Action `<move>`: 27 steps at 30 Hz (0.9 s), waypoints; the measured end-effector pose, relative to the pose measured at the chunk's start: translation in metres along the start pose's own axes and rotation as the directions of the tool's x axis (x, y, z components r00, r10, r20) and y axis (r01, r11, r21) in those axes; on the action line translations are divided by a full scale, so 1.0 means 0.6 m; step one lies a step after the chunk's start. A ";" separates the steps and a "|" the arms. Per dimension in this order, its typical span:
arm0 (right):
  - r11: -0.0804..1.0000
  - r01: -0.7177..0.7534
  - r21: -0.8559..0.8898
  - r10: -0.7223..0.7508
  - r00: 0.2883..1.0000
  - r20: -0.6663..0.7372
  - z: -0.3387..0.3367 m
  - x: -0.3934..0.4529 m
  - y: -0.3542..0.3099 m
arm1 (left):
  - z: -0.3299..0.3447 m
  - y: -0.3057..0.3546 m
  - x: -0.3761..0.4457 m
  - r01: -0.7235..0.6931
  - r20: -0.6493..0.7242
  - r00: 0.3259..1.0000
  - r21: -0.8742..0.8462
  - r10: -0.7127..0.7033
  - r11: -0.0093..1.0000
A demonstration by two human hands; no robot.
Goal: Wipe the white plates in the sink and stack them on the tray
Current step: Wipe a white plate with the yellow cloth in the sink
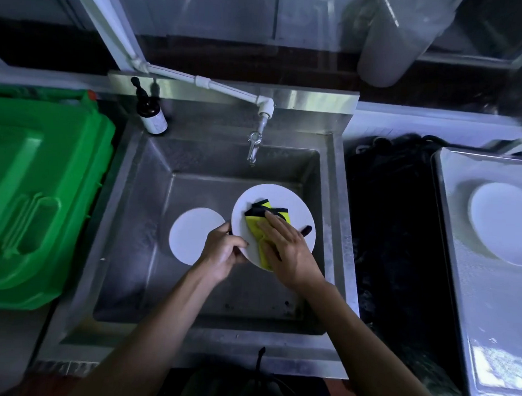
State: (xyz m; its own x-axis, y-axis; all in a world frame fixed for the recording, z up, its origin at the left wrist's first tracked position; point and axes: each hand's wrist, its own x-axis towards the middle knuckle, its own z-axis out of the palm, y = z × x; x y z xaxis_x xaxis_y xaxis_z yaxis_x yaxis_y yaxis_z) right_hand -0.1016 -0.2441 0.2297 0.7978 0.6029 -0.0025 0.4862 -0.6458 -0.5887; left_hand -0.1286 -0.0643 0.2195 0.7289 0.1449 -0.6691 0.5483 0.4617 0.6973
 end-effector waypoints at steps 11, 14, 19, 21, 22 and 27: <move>0.975 0.203 -0.090 -0.204 0.979 -0.006 -0.003 -0.027 -0.002 | 0.016 -0.009 -0.043 -0.043 0.080 0.996 0.034 0.040 0.998; 0.959 0.251 -0.135 -0.253 0.967 0.004 -0.009 -0.016 0.000 | 0.016 -0.009 -0.051 -0.050 0.103 0.994 0.059 0.043 0.997; 0.949 0.272 -0.157 -0.275 0.962 0.004 -0.026 0.008 0.014 | 0.029 -0.005 -0.065 -0.050 0.068 0.997 0.114 0.043 0.992; 0.958 0.248 -0.145 -0.253 0.967 -0.017 -0.033 0.019 0.019 | 0.033 -0.007 -0.069 -0.063 0.052 0.997 0.129 0.057 0.990; 0.962 0.233 -0.142 -0.238 0.971 -0.018 -0.037 0.024 0.021 | 0.035 -0.008 -0.070 -0.071 0.043 0.997 0.135 0.066 0.988; 0.984 0.126 -0.127 -0.133 0.990 -0.050 -0.050 0.043 0.046 | 0.051 -0.012 -0.080 -0.107 -0.010 0.994 0.086 0.109 0.991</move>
State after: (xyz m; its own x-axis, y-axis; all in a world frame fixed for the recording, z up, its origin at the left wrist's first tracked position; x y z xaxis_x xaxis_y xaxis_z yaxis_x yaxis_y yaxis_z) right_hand -0.0572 -0.2604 0.2375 0.7429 0.6592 0.1163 0.6240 -0.6192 -0.4767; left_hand -0.1550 -0.1010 0.2546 0.7800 0.2031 -0.5919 0.4998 0.3669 0.7846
